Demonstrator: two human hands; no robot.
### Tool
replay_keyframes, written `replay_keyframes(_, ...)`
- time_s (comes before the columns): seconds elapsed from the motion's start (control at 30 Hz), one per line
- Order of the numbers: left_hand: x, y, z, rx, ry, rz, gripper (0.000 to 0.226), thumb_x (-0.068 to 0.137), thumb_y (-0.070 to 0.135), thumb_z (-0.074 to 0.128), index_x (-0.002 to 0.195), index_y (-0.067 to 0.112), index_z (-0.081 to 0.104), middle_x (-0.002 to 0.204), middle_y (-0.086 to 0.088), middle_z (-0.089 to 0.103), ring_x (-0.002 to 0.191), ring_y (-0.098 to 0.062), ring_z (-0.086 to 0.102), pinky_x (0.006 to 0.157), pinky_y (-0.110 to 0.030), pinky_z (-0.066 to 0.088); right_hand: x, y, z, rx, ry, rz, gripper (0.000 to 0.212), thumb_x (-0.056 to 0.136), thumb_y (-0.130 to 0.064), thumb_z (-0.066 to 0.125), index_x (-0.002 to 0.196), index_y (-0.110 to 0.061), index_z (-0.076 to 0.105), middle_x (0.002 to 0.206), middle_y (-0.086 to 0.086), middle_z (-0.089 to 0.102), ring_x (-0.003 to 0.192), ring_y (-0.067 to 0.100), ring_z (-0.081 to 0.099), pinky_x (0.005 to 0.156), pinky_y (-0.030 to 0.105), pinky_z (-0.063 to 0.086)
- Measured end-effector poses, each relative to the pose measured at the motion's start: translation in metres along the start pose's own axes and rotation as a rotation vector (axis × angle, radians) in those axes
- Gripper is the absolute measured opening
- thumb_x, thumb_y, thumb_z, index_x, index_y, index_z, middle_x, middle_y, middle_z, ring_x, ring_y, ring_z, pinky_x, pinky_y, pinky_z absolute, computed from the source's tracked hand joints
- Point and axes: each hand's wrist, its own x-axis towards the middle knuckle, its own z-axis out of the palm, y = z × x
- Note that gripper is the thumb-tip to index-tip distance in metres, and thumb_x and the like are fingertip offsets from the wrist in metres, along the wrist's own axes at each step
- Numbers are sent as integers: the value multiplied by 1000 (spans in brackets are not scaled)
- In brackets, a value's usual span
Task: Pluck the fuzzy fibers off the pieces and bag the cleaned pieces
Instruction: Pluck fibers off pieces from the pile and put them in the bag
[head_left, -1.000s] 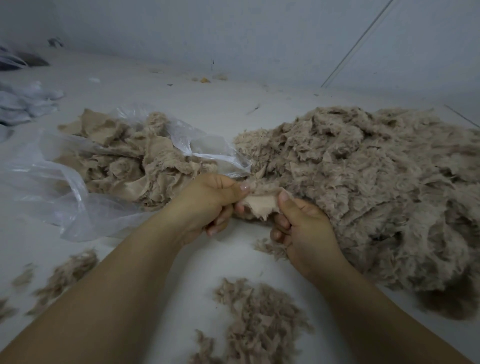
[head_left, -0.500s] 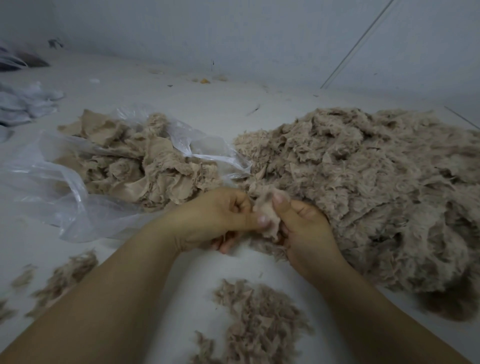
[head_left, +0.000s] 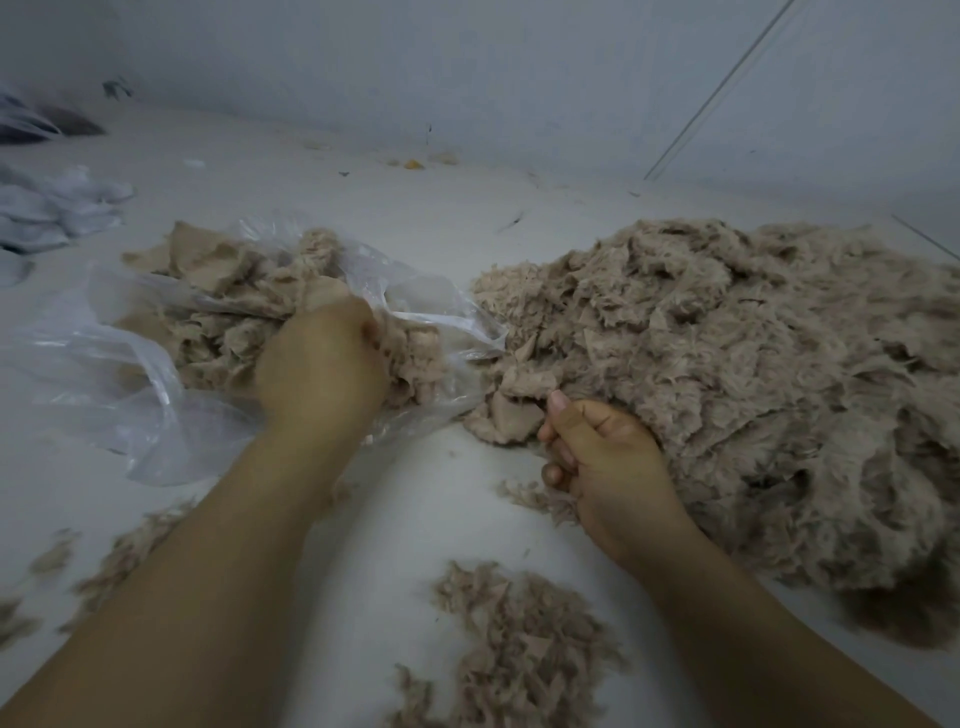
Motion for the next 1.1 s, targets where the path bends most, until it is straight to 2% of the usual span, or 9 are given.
replay_keyframes(0.07, -1, -2, 4, 272, -131, 18, 14, 83, 3, 55, 87, 11, 65, 80, -12, 65, 73, -33, 63, 55, -32, 38, 0, 0, 0, -5, 9, 6, 37, 88, -36, 65, 55, -19, 66, 49, -1, 30, 45, 10, 31, 44, 20, 42)
replay_keyframes(0.2, -5, 4, 1, 348, -147, 86, 14, 78, 1, 56, 89, 0, 64, 97, -20, 59, 91, -40, 59, 63, -41, 46, 0, 1, 1, -9, 14, 8, 42, 97, -26, 60, 56, -19, 67, 51, 1, 29, 47, 10, 31, 45, 21, 42)
replay_keyframes(0.33, -18, 26, -1, 96, -26, 383, 9, 72, 2, 53, 75, -1, 61, 85, -19, 53, 70, -37, 54, 49, -35, 34, -1, -1, 2, -11, 6, 21, 42, 98, -25, 59, 57, -20, 68, 51, 0, 32, 47, 10, 33, 45, 20, 43)
replay_keyframes(0.43, -35, 41, 6, -125, -390, 409, 12, 77, 26, 62, 79, 15, 65, 84, -2, 57, 76, -26, 58, 59, -37, 49, -1, -2, 2, -5, 0, 24, 43, 99, -25, 57, 58, -20, 68, 51, -1, 34, 47, 9, 33, 45, 20, 42)
replay_keyframes(0.5, -42, 44, 15, -36, -530, 450, 20, 76, 38, 67, 82, 20, 62, 86, 4, 52, 79, -21, 57, 63, -35, 51, -2, -3, 3, -2, -8, 24, 43, 99, -25, 56, 58, -21, 68, 51, -2, 33, 47, 8, 33, 45, 20, 41)
replay_keyframes(0.63, -41, 42, 23, -185, -441, 471, 3, 84, 14, 62, 84, 11, 64, 85, -2, 55, 85, -27, 56, 69, -36, 45, -2, -3, 3, -14, -5, 19, 41, 100, -25, 55, 63, -21, 72, 52, -3, 34, 48, 8, 33, 45, 20, 41)
replay_keyframes(0.77, -46, 44, 18, -356, -315, 545, 13, 84, 16, 65, 76, 10, 56, 69, 7, 46, 65, -19, 47, 56, -32, 38, -4, -4, 3, -17, 4, 18, 32, 90, -38, 64, 68, -17, 74, 51, -4, 38, 46, 8, 37, 44, 21, 41)
replay_keyframes(0.93, -51, 50, 12, -493, -314, 586, 12, 87, 17, 62, 81, 10, 69, 70, 1, 63, 63, -15, 56, 56, -39, 48, -5, -8, 2, -23, -46, 32, 58, 68, -60, 70, 71, -2, 65, 50, -3, 38, 45, 10, 39, 44, 24, 41)
replay_keyframes(1.1, -54, 54, 9, -647, -564, 549, 10, 77, 5, 71, 83, 12, 76, 78, 6, 65, 73, -3, 60, 65, -23, 50, -7, -9, 3, -32, -66, 24, 31, 97, -25, 60, 73, -11, 73, 61, 7, 63, 49, 12, 55, 45, 22, 45)
